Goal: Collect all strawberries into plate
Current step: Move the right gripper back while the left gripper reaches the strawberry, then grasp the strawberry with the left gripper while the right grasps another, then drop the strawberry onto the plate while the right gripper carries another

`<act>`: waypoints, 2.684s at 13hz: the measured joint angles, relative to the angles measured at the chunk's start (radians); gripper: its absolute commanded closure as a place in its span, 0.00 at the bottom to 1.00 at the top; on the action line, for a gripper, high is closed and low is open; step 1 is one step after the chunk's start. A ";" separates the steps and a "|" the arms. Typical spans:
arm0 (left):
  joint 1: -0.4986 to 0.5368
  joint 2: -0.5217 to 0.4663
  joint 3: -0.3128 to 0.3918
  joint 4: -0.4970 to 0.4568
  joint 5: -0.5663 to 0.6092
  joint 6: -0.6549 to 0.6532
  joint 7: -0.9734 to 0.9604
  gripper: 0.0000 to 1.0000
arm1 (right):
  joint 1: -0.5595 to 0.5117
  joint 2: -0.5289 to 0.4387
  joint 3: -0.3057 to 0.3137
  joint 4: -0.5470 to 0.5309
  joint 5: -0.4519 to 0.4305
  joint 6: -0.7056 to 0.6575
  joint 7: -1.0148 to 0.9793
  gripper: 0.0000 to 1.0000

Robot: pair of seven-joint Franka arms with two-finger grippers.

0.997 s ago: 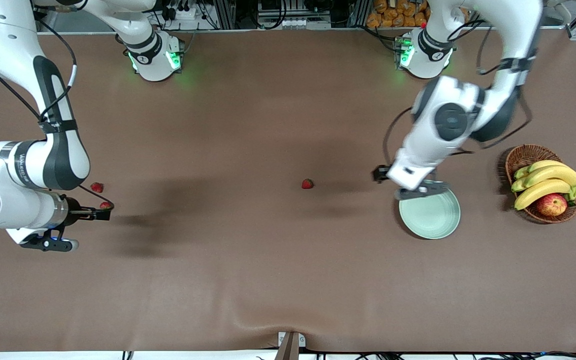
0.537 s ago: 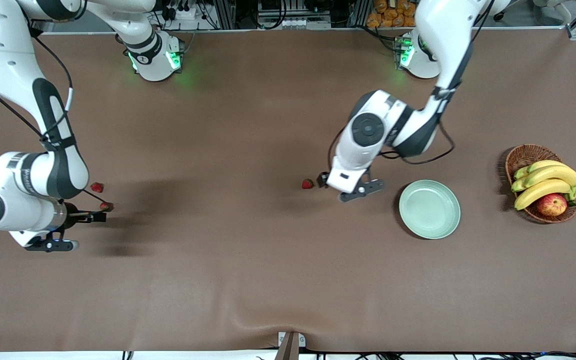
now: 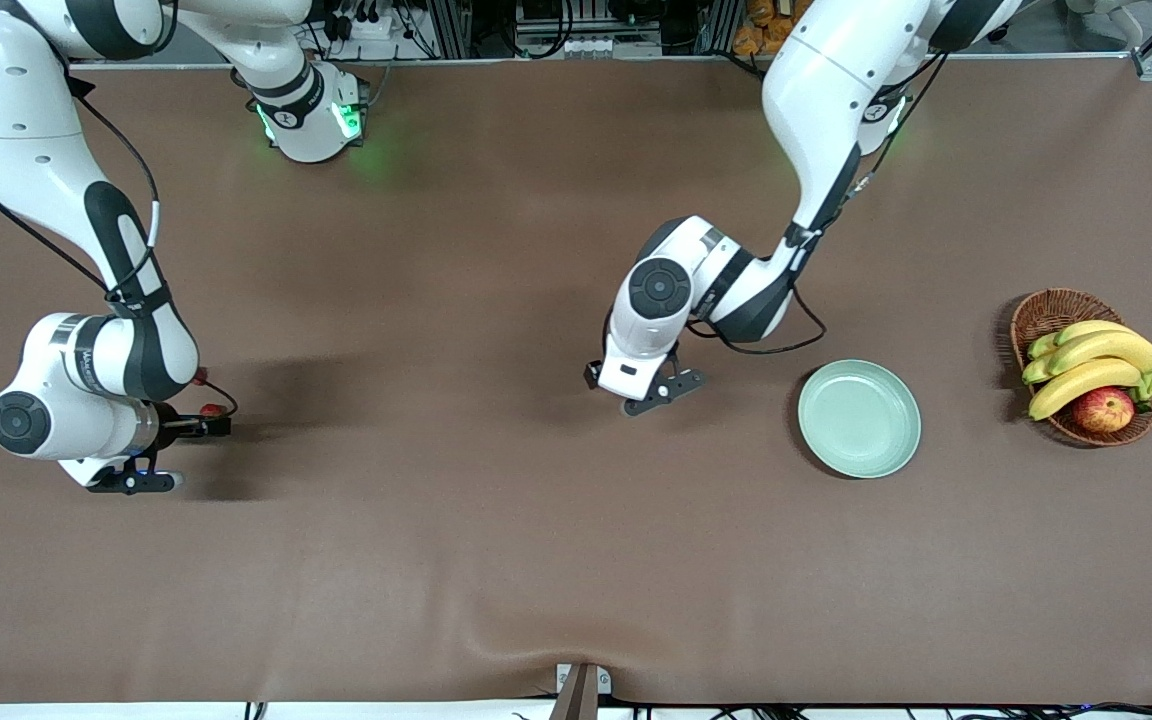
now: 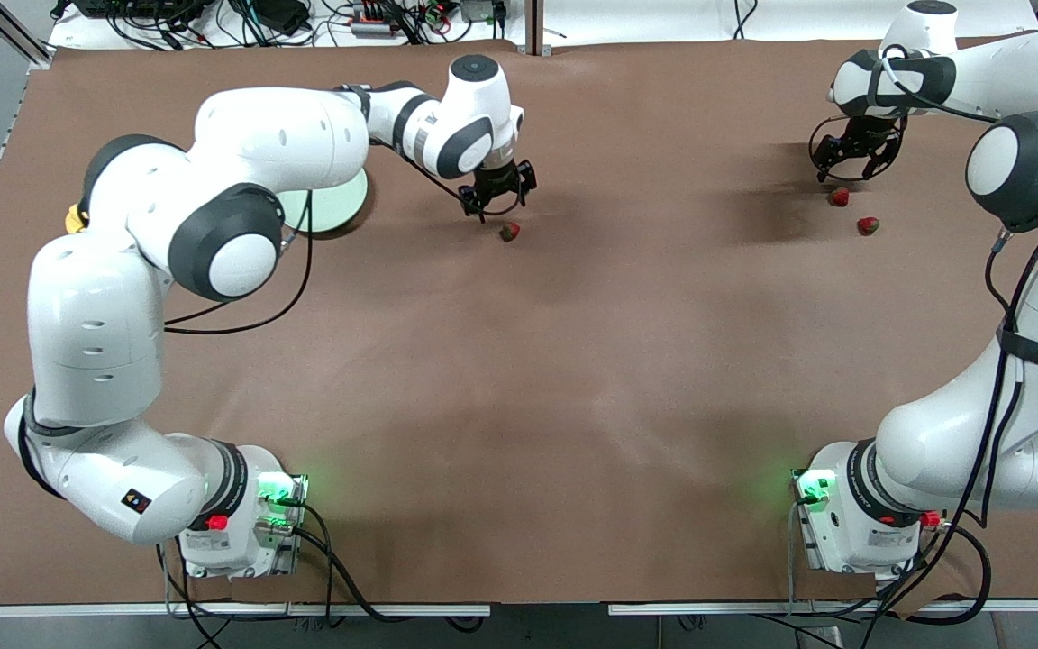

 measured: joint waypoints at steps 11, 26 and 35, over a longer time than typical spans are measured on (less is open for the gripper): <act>-0.022 0.039 0.000 0.004 -0.028 0.009 0.000 0.37 | 0.000 -0.004 0.002 -0.030 0.000 0.007 -0.038 1.00; 0.024 -0.001 0.009 0.041 -0.028 -0.007 0.008 1.00 | 0.390 -0.064 0.098 0.114 0.284 0.041 0.465 1.00; 0.366 -0.159 0.021 -0.041 0.014 -0.312 0.455 1.00 | 0.619 0.016 0.097 0.113 0.513 0.340 0.656 1.00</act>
